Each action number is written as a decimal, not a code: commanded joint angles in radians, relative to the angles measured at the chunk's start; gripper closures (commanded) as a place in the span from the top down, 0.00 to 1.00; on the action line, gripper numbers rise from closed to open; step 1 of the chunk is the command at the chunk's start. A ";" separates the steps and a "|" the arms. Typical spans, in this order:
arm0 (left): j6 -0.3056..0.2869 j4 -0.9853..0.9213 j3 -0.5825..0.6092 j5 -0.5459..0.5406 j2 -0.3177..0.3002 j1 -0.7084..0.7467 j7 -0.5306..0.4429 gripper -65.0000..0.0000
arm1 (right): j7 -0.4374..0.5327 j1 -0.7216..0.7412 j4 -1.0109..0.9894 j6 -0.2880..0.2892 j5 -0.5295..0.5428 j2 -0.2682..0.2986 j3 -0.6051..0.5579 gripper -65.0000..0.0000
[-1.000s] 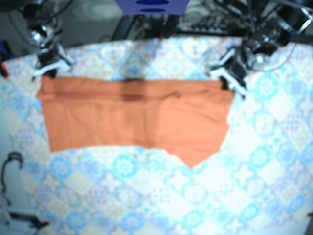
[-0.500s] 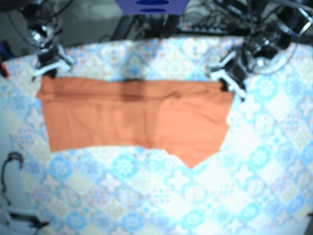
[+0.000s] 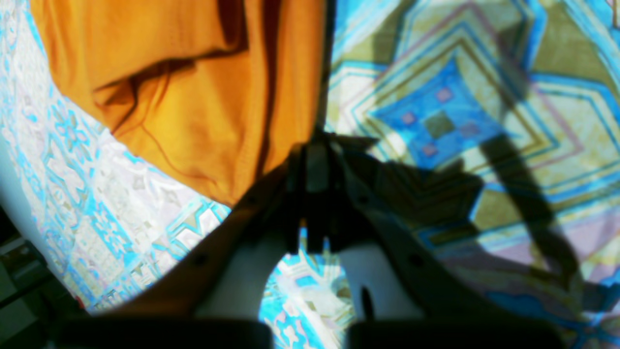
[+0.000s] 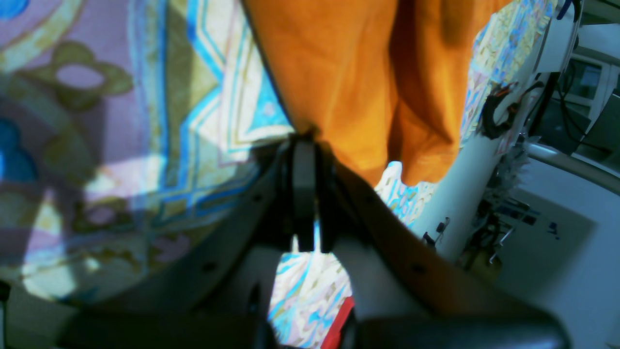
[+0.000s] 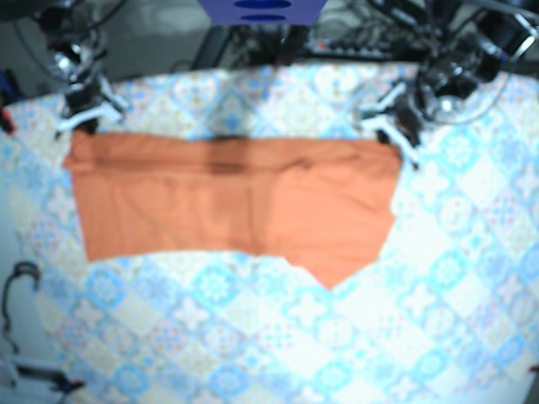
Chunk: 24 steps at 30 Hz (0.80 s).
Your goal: Fold the T-shirt properly
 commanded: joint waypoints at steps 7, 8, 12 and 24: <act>0.029 0.068 -0.011 0.024 -0.060 0.038 0.025 0.00 | 0.004 -0.034 0.060 0.003 0.000 0.020 0.002 0.00; 0.029 0.074 -0.011 0.023 -0.066 0.044 0.025 0.00 | 0.004 -0.038 0.068 0.003 0.000 0.021 0.004 0.00; 0.029 0.112 -0.011 0.023 -0.078 0.064 0.025 0.00 | 0.004 -0.048 0.080 0.003 0.000 0.034 0.006 0.00; 0.032 0.206 -0.014 0.023 -0.155 0.191 0.031 0.00 | 0.004 -0.097 0.079 0.001 0.003 0.055 0.012 0.00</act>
